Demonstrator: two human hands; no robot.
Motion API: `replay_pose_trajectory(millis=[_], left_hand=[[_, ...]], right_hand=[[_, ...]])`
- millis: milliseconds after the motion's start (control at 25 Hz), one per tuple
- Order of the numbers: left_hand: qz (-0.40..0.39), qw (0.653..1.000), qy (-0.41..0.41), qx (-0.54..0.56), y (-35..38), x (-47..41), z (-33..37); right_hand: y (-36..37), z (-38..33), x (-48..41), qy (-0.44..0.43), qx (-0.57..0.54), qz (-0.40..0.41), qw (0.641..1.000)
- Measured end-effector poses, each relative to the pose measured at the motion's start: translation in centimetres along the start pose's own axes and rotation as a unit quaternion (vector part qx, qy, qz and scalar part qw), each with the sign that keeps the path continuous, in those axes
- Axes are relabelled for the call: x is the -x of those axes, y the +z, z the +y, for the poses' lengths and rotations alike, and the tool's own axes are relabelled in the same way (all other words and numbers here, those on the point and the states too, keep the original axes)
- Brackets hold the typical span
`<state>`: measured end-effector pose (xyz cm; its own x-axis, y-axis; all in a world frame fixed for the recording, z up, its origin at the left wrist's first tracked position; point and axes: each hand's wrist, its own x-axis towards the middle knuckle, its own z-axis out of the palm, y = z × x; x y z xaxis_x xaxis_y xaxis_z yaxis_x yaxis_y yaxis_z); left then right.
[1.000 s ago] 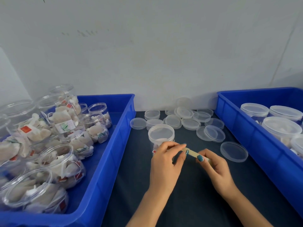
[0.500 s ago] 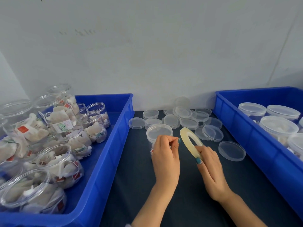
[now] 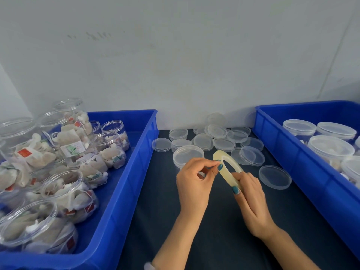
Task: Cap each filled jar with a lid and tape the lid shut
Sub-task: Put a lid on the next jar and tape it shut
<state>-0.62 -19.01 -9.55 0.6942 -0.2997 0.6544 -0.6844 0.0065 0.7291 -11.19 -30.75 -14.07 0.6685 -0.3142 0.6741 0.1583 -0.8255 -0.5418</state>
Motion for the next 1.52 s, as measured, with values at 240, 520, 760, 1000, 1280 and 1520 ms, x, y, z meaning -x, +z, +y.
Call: replay_pose_trajectory(millis=[240,520,760,1000,1280,1520], left_hand=[[-0.042,0.997,-0.056,-0.028,-0.1,-0.7,0.6],[-0.057,0.997,-0.047,0.021,-0.5,-1.2,0.6],[-0.108,0.991,-0.038,-0.073,-1.0,-2.1,0.8],[-0.125,0.986,-0.077,-0.082,-1.4,-0.9,1.0],[-0.083,0.995,-0.047,-0.026,-2.6,-0.5,1.1],[-0.087,0.995,-0.038,-0.029,-1.4,-0.9,0.6]], right_hand=[[-0.1,-0.2,-0.2,-0.005,0.009,0.01,1.0],[-0.2,0.0,-0.1,-0.017,0.008,0.016,1.0],[-0.1,0.3,-0.1,-0.02,0.032,0.014,0.999],[-0.1,0.2,0.0,-0.045,0.086,0.009,0.995],[-0.2,0.0,-0.2,-0.038,0.056,0.024,0.997],[0.1,0.0,-0.1,-0.043,0.055,0.012,0.998]])
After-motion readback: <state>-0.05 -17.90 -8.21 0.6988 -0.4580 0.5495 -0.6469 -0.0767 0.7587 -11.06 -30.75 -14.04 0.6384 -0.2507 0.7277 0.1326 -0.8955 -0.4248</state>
